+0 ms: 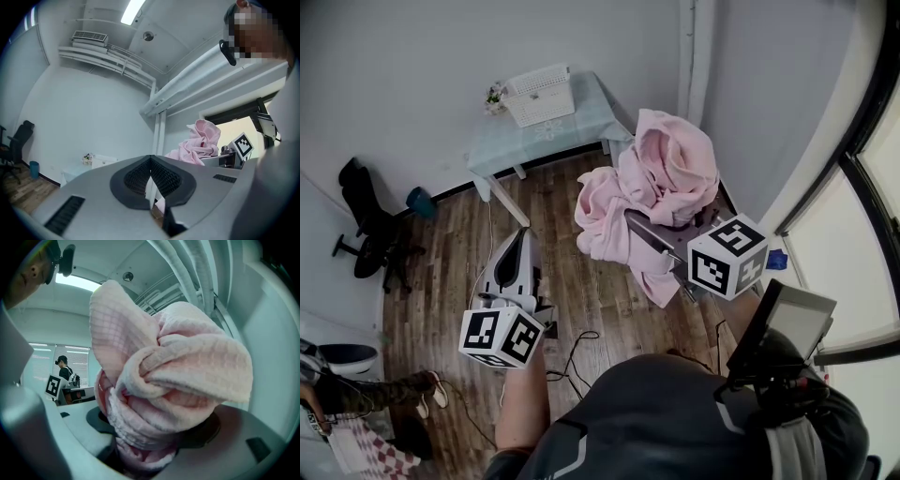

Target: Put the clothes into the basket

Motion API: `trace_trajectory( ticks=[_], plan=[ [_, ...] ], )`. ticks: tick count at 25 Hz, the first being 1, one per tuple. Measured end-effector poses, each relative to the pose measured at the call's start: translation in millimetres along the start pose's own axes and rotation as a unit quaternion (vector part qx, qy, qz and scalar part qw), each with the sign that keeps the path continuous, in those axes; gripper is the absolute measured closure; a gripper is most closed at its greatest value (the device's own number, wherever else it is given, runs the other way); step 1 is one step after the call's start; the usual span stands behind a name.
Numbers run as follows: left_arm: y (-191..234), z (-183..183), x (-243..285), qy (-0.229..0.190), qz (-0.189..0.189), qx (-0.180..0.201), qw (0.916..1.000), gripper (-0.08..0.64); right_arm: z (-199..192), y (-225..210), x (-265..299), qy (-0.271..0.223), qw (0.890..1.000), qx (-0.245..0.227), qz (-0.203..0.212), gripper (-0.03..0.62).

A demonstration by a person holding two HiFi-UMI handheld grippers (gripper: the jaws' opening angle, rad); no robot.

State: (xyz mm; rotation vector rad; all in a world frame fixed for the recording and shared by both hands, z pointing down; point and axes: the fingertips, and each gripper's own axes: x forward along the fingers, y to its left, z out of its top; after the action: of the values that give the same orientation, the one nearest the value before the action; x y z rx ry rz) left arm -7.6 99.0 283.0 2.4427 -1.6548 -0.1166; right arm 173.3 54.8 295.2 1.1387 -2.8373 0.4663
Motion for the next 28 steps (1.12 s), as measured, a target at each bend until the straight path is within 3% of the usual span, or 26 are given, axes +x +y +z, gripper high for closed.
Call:
trace_trajectory(
  ticks=[5,11,21,28],
  plan=[
    [52,15,-18,0.0,-0.003,-0.008,1.0,0.552,8,40,40,0.009,1.0,-0.013,-0.006,0.239],
    [104,8,-3,0.004,-0.007,-0.01,0.9999,0.552,1,43,91,0.013,1.0,-0.017,-0.013,0.239],
    [117,-21,12,0.017,-0.022,-0.009,0.9996,0.552,-23,28,103,0.016,0.999,-0.009,-0.027,0.239],
    [117,-23,10,0.019,-0.018,-0.002,0.9997,0.552,-25,27,104,0.002,1.0,-0.005,-0.023,0.239]
  ],
)
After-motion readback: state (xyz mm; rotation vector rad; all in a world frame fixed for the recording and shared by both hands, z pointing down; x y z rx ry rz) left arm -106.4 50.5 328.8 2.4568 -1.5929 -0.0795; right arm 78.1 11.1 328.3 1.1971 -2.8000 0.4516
